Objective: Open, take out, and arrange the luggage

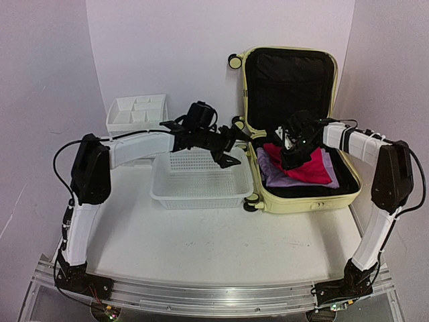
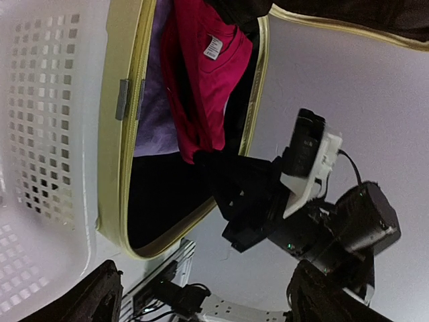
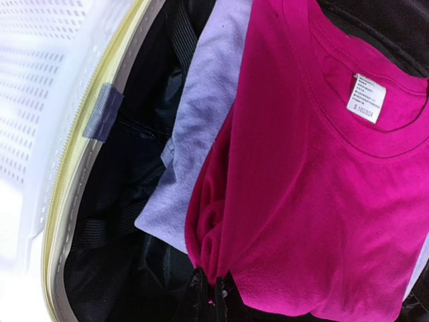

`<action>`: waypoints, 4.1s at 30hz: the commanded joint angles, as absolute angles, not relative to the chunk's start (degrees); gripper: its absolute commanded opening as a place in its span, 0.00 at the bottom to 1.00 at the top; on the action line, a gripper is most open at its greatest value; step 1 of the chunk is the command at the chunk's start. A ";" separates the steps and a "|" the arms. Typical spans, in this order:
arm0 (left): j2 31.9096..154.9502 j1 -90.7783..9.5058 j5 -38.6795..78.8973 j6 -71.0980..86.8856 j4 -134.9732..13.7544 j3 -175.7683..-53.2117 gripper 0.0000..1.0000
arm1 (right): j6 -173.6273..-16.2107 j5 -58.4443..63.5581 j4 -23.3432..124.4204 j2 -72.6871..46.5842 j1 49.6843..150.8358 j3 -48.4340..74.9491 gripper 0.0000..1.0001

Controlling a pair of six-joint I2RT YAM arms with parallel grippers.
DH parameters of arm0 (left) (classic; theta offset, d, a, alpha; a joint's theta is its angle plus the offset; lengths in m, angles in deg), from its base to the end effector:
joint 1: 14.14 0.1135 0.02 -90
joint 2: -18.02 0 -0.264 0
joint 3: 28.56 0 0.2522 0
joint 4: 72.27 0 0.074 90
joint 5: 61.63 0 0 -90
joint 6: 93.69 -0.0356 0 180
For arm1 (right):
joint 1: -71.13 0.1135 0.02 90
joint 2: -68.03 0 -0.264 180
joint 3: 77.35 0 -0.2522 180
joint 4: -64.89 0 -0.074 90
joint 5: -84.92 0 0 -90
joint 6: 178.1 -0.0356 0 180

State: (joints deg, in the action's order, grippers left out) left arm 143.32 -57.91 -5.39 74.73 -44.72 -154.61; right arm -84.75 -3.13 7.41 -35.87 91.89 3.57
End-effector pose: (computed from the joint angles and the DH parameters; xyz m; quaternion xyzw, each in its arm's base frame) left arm 0.3598 -0.3721 0.2856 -0.0975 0.8234 -0.5585 0.0259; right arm 0.3602 0.1378 0.2516 -0.2067 0.9485 0.0526 0.2341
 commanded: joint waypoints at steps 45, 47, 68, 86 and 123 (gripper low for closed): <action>157.31 -64.94 6.01 57.46 -47.12 -174.09 0.76 | -86.33 2.16 14.32 -29.08 91.49 8.26 0.00; 154.32 -64.75 6.99 52.59 -47.16 -170.13 0.70 | -86.91 3.30 14.39 -29.05 91.25 8.28 0.00; 167.94 -65.00 2.69 99.40 -49.19 -180.59 0.77 | -83.38 13.44 15.25 -24.71 90.82 11.03 0.00; 173.54 -65.46 7.39 101.41 -45.68 -183.03 0.78 | -85.12 18.83 18.35 -21.68 90.93 14.26 0.00; 174.96 -64.60 13.21 78.81 -47.97 -189.41 0.00 | -87.16 23.22 17.89 -10.60 91.47 22.50 0.00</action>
